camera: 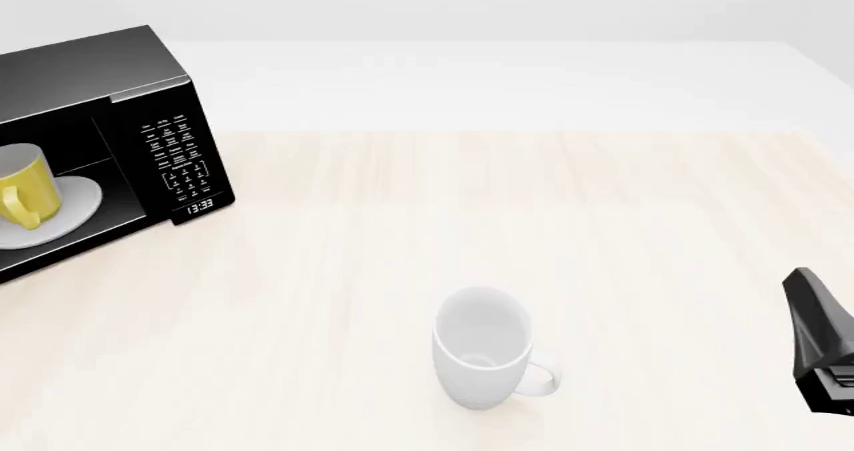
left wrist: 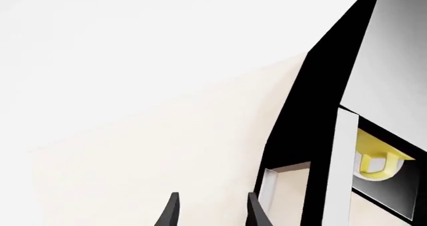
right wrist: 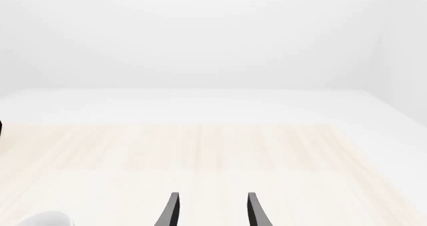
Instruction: Put the yellow and white mug in the microwave and close it.
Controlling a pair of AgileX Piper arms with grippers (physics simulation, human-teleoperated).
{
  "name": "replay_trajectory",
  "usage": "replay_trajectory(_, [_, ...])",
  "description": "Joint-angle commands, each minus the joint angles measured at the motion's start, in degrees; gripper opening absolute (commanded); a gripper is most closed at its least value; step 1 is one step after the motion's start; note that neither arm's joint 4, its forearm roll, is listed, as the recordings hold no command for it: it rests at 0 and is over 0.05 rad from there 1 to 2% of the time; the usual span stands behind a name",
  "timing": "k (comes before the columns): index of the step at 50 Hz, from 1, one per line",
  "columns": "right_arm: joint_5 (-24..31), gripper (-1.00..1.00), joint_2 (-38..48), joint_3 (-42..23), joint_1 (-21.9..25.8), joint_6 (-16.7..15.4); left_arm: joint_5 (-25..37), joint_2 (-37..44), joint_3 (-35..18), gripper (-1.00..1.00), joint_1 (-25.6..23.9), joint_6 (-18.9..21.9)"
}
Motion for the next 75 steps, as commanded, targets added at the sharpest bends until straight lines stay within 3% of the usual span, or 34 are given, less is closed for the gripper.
replay_trajectory(1, [0.00, 1.00, 0.00, 0.00, 0.00, 0.00, -0.27, 1.01, 0.75, 1.00, -3.72, -1.19])
replay_trajectory(49, [0.00, 1.00, 0.00, 0.00, 0.00, 0.00, -6.20, 10.70, -0.54, 1.00, -15.17, -2.14])
replay_trajectory(75, [0.00, 1.00, 0.00, 0.00, 0.00, 0.00, -7.48, 12.03, -2.13, 1.00, -17.41, -1.53])
